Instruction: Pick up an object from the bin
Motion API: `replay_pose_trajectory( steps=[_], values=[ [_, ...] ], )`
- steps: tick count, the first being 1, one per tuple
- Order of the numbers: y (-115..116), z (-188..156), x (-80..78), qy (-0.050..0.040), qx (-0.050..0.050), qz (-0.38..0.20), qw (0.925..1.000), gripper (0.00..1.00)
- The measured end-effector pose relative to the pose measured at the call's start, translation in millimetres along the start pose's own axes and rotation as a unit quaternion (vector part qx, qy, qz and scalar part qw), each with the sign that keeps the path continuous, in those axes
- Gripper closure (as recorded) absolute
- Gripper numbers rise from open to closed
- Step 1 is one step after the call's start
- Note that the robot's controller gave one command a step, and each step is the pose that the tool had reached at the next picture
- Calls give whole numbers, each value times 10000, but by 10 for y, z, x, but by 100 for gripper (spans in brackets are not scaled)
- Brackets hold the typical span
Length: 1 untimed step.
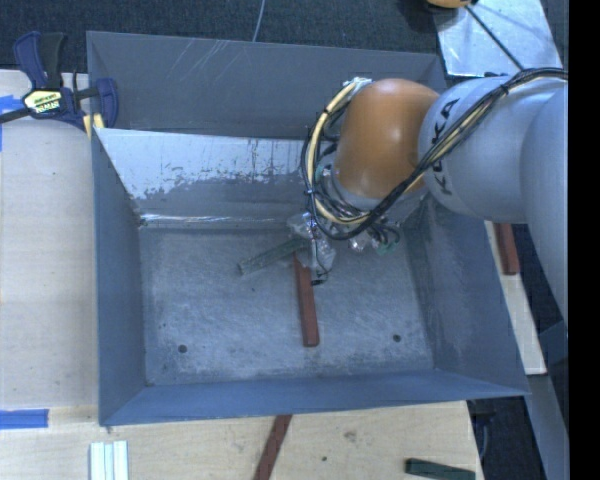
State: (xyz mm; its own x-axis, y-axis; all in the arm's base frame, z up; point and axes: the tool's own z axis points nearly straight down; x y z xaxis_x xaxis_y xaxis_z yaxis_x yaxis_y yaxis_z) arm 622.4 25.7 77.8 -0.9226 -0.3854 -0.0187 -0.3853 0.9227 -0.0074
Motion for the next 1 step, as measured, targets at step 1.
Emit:
replay_pose_trajectory(
  steps=[1],
  values=[
    [0,0,0,0,0,1,10000,100]
  ],
)
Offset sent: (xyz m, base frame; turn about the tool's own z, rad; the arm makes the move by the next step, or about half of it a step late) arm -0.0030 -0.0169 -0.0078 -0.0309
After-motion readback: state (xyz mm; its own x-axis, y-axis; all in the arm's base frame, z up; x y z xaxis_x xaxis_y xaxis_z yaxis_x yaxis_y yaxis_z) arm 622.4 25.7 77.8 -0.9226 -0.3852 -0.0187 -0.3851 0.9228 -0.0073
